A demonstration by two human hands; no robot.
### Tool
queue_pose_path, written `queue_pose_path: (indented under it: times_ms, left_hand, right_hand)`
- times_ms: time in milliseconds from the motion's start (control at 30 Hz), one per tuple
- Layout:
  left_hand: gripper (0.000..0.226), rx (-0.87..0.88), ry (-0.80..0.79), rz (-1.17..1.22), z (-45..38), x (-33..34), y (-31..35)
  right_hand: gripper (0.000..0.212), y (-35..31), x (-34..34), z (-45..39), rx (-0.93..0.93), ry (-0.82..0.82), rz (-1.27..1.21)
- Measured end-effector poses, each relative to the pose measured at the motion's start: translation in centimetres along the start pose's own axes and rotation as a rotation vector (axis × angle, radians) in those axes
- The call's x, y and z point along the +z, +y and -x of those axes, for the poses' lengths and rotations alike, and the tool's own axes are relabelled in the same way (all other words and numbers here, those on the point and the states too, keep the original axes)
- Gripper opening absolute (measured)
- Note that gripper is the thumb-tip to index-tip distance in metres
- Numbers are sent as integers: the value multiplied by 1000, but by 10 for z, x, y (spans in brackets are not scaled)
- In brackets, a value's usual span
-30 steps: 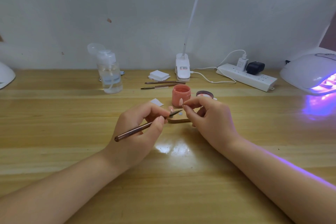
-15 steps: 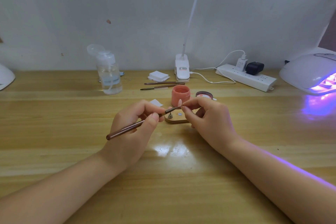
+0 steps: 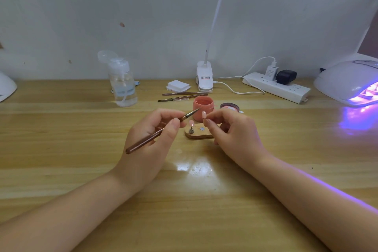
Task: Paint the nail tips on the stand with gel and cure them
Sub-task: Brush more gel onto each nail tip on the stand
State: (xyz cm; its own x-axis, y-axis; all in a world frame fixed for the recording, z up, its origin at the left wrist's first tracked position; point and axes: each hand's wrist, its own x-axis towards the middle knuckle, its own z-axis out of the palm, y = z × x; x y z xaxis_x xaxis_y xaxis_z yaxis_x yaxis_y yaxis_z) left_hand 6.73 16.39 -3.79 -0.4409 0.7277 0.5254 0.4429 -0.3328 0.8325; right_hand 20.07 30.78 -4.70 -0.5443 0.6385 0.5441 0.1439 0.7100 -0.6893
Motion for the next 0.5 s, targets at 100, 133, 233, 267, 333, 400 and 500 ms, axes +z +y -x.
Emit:
queue_pose_path:
  times_ms: [100,133,233,267,333,400,500]
  left_hand:
    - [18,-28,-35,22,0,1,-1]
    - [18,-29,-38,33,0,0,-1]
    - [18,13,-34,58,-1,-1,-1]
    - [19,21,-34,66,-1,-2,0]
    - [19,11,-21,91,-1,-2,0]
    - [19,-20,0,101,-3,-3,0]
    - [16,-60,19,79,-5,-3,-2]
  right_hand:
    - [6,1,1,0,-6,0,0]
    - [5,1,1,0,-6,5,1]
    - [3,2,1,-2,6,15,-11]
    - [3,2,1,-2,9,12,-21]
    - [4,2,1,-3,14,-3,-46]
    - [6,1,1,-2,15,-17,-73]
    - [8,0,0,-2,19,-38,-102]
